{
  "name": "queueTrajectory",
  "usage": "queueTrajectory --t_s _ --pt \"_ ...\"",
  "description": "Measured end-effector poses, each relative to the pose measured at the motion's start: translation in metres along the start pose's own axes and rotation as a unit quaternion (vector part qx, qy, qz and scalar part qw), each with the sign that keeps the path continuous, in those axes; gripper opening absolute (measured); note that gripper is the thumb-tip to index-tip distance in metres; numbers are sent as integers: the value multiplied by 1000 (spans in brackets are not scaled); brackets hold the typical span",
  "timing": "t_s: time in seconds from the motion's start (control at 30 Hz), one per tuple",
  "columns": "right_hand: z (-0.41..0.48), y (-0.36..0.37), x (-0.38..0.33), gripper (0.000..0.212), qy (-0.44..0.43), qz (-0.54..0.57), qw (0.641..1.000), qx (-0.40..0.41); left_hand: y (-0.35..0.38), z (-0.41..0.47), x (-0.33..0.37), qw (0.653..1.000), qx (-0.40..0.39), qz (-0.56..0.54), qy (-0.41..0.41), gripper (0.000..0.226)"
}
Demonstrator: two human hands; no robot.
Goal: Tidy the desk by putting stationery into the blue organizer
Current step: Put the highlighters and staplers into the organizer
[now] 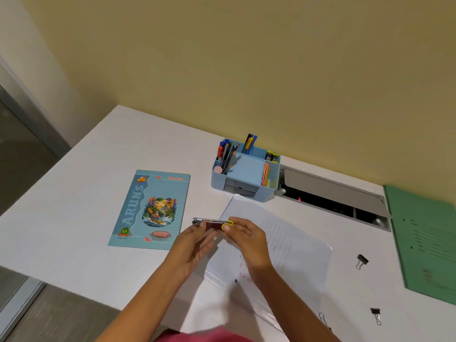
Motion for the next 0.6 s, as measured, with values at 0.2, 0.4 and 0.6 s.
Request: queueTrajectory --t_s 0.2,0.4,0.6 --pt "29 -68 -72 32 -72 -59 988 125 34 25 16 977 -23 213 -7 18" --pt "76 -110 -162 36 -185 -248 926 215 85 66 39 846 -1 518 126 48" --pt "141 -102 -188 39 -214 -442 864 112 112 105 39 720 -11 667 190 61"
Point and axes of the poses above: each hand's wrist, its own z-axis towards the middle knuckle, its own y-axis out of the palm, x = y × z, the point moved 8 cm from there along z, towards the middle knuckle, and after that the axes turned 13 degrees about -x, right-handed, at the moved point
